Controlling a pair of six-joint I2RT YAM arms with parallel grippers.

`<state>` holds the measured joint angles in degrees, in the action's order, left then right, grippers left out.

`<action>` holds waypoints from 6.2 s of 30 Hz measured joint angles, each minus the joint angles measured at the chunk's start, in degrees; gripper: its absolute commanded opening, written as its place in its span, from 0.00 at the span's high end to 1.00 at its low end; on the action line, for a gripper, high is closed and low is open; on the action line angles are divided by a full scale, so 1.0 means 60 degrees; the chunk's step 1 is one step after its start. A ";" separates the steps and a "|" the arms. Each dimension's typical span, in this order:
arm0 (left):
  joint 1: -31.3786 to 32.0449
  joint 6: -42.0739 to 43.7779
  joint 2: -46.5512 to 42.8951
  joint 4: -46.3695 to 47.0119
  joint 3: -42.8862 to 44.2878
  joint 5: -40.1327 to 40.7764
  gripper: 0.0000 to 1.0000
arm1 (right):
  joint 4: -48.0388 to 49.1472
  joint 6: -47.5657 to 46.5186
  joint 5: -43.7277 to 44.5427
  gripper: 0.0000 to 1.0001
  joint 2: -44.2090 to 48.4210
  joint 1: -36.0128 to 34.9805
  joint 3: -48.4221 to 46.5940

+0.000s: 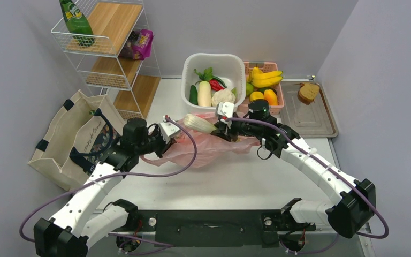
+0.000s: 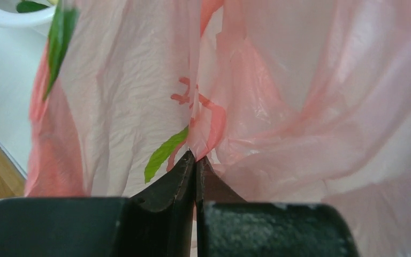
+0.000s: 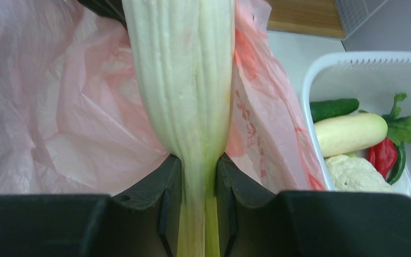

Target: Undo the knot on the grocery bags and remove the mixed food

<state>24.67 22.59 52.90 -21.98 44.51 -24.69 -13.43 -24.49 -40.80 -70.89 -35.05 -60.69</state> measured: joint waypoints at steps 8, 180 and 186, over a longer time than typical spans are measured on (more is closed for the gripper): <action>-0.0025 -0.0222 0.0576 0.0306 0.0047 0.0033 0.45 | 0.0630 0.0674 0.0142 0.97 0.0149 -0.0616 -0.0331; -0.2408 -0.3869 0.4390 -0.1035 0.7519 0.0328 0.25 | -1.0579 -0.4175 0.1508 0.25 0.1796 0.8098 -0.3603; -0.5278 -0.3122 0.2648 -0.3053 0.7512 0.1810 0.25 | -0.8295 -0.1388 0.1887 0.24 0.2069 0.5176 -0.3712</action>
<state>-7.01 3.86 68.79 -40.29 89.58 -13.82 -63.20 -32.82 -29.47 -58.48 -3.99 -82.96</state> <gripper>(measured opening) 0.750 0.760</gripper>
